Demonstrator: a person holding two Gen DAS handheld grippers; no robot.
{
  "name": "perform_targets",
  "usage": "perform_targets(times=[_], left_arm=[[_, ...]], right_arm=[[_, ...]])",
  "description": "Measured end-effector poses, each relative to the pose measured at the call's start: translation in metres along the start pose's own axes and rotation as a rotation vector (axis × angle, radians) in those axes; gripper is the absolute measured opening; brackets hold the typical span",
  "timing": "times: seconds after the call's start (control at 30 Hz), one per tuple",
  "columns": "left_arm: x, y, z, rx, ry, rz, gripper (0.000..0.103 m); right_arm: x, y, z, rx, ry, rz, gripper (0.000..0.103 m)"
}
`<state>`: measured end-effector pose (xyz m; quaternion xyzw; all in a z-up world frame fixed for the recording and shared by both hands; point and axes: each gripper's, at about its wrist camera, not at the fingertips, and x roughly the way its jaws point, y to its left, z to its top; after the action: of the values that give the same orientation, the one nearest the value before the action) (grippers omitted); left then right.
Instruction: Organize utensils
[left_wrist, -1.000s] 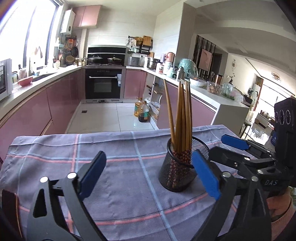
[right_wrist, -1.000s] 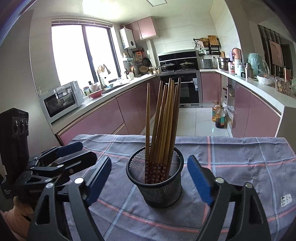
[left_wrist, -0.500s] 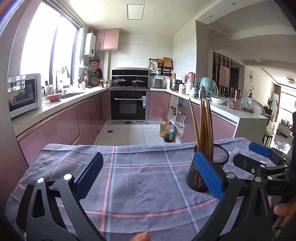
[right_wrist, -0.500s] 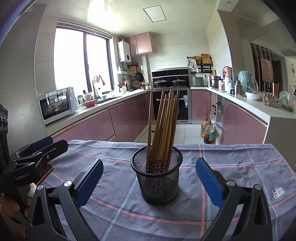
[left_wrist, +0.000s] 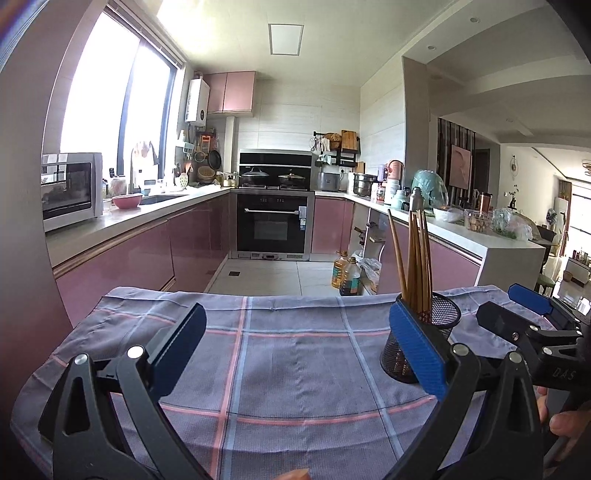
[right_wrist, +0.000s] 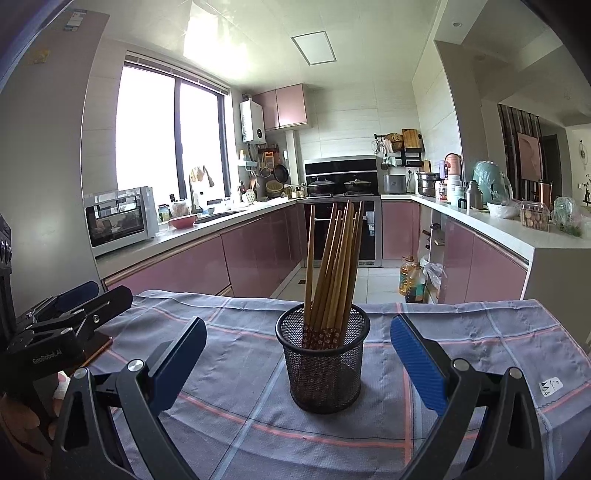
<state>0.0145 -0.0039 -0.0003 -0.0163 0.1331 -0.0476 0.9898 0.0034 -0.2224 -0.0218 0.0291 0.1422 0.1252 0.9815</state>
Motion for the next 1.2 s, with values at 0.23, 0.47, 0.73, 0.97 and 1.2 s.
perform_targets(times=[0.23, 0.47, 0.73, 0.97, 1.2], left_arm=[[-0.009, -0.003, -0.003, 0.022, -0.037, 0.013, 0.098], [-0.016, -0.002, -0.003, 0.020, -0.063, 0.024, 0.098], [-0.021, -0.007, -0.005, 0.036, -0.083, 0.036, 0.098], [-0.021, -0.007, -0.004, 0.037, -0.088, 0.044, 0.098], [-0.020, -0.008, -0.004, 0.041, -0.093, 0.045, 0.098]], right_arm=[[-0.005, 0.002, -0.001, -0.004, -0.021, -0.001, 0.096], [-0.007, 0.003, -0.002, 0.001, -0.035, -0.004, 0.096], [-0.008, 0.004, -0.001, -0.001, -0.051, -0.005, 0.096], [-0.008, 0.003, -0.002, 0.004, -0.053, -0.005, 0.096], [-0.009, 0.003, -0.001, 0.003, -0.061, -0.008, 0.096]])
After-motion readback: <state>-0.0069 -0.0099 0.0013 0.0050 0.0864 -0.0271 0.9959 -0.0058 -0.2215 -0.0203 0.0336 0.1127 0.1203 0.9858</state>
